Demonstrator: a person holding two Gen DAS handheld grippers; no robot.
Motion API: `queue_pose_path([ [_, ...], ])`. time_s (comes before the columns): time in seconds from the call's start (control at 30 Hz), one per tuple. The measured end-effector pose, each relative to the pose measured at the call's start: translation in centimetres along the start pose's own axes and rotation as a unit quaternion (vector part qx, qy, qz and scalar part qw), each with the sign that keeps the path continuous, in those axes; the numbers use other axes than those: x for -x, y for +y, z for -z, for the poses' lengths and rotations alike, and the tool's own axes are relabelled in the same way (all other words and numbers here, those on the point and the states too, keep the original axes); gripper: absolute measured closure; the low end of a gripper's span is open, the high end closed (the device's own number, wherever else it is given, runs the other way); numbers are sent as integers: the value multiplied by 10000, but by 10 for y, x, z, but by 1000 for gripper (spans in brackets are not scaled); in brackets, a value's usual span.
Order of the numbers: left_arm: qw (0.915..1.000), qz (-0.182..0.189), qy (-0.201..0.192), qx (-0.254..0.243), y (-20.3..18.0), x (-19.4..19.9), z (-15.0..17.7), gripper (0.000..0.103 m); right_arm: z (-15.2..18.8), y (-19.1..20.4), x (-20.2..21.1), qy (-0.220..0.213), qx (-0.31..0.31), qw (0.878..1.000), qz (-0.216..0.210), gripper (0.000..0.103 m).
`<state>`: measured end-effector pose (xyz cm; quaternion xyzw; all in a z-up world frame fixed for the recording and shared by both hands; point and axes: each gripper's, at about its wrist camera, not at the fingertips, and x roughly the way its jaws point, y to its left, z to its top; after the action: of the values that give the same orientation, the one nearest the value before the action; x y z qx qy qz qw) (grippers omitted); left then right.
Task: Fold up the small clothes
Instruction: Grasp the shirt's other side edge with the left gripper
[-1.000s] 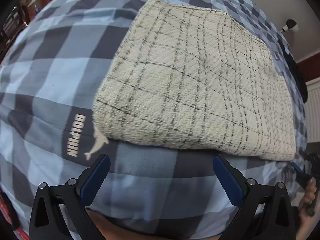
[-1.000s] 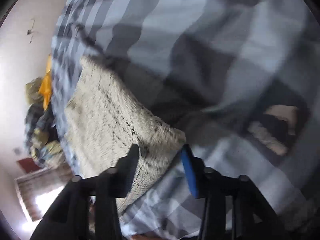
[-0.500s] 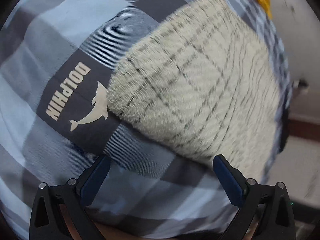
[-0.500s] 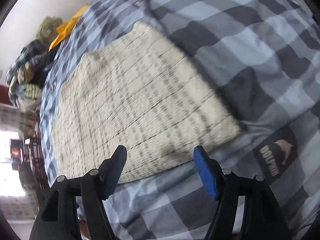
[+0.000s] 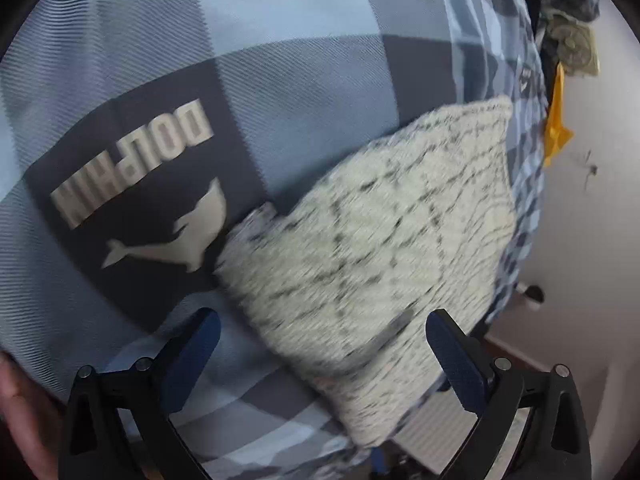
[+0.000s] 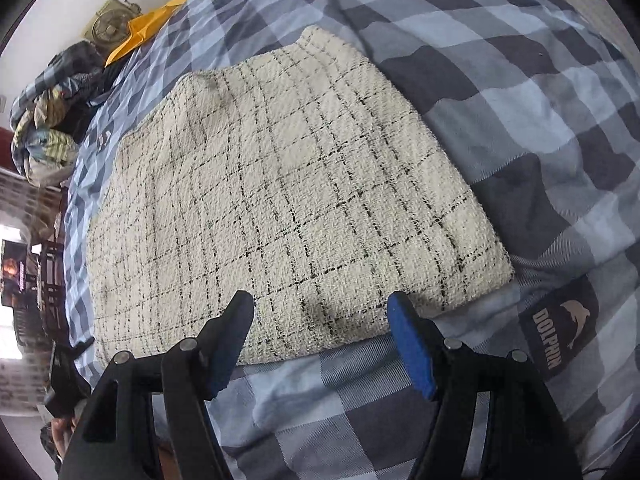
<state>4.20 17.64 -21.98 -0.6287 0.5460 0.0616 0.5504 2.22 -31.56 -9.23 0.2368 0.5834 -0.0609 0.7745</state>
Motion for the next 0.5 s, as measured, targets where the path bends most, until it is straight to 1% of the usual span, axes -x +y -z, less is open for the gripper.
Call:
queue_pose_path([
  [0.1, 9991, 398, -19, -129, -11, 7, -8, 2, 0, 0, -1, 19, 27, 10000, 27, 37],
  [0.17, 9980, 533, -93, -312, -23, 12, -6, 3, -1, -1, -2, 26, 9, 10000, 22, 37],
  [0.23, 9968, 703, -107, -367, -28, 17, -6, 3, -1, -2, -1, 22, -21, 10000, 9, 37],
  [0.27, 9966, 723, -123, -377, -28, 18, -5, 3, -1, -2, -1, 15, -33, 10000, 0, 37],
  [0.37, 9976, 595, -110, -334, -24, 13, -7, 4, -1, 0, -3, 33, -17, 10000, 16, 37],
  [0.47, 9995, 301, -39, 102, -11, 1, -9, 4, -2, -1, -4, 59, -37, 10000, 1, 37],
  [0.5, 9993, 303, 2, 222, -7, 0, -11, 4, -1, -1, -3, 55, -49, 10000, 2, 37],
])
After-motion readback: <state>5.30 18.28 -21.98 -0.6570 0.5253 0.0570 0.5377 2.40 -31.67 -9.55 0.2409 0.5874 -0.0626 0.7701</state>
